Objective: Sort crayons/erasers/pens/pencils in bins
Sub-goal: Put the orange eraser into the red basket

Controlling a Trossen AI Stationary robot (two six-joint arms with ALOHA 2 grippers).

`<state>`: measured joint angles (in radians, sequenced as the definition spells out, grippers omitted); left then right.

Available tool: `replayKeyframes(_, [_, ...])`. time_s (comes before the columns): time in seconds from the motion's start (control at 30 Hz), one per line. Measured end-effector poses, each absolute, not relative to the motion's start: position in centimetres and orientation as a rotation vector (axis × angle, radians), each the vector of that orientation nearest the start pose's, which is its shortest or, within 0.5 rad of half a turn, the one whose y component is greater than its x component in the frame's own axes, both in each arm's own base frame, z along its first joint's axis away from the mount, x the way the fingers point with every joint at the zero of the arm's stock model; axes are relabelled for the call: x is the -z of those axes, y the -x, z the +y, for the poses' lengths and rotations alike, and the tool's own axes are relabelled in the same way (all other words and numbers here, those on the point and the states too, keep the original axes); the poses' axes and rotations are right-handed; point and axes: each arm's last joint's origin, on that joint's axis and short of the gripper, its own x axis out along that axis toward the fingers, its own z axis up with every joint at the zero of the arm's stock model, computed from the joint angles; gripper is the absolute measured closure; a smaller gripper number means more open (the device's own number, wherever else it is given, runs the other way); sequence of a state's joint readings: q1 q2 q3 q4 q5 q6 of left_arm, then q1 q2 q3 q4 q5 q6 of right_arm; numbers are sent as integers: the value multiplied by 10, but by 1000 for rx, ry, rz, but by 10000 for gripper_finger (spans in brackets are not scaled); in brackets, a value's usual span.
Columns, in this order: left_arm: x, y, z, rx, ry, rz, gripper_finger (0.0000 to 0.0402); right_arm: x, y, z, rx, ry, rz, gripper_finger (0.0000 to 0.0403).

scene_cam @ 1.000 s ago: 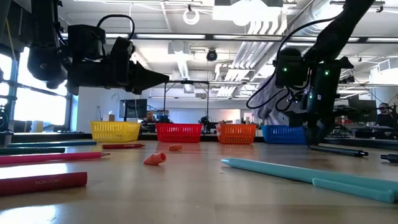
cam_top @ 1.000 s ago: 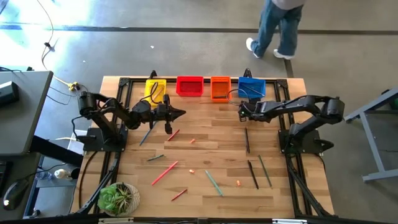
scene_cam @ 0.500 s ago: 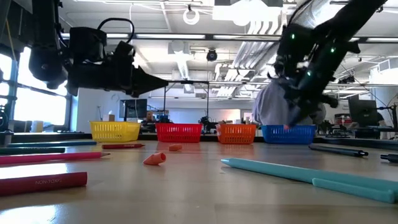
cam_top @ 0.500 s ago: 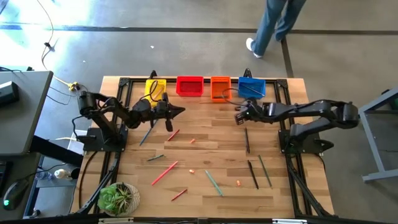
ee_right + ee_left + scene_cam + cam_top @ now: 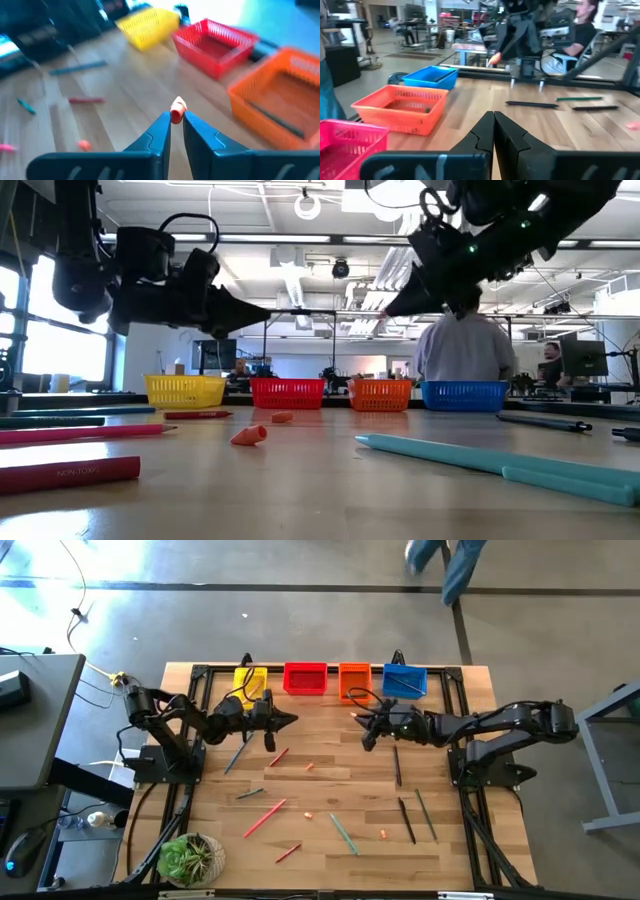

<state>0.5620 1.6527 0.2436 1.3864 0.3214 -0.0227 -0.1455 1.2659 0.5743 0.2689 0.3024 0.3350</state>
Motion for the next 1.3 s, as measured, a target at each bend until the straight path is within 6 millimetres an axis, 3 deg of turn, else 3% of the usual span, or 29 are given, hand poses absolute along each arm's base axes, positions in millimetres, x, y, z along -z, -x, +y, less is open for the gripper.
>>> replayKeyframes(0.23, [-133,-205,119,-248,33,17,401,-223,-265,-64,536,-212,205,364])
replayKeyframes(0.53, [-132,-205,119,-251,36,25,401,-235,-344,-116,581,-90,372,364])
replayKeyframes(0.73, [-131,-205,119,-255,27,40,401,-220,-387,-160,579,-67,540,364])
replayKeyframes(0.87, [-130,-205,119,-255,27,47,401,-201,-404,-185,586,-82,624,364])
replayKeyframes(1.0, [-130,-205,119,-255,27,48,401,-182,-413,-203,603,-88,669,364])
replayKeyframes(1.3, [-129,-205,119,-259,16,61,401,-167,-416,-217,618,-107,707,364])
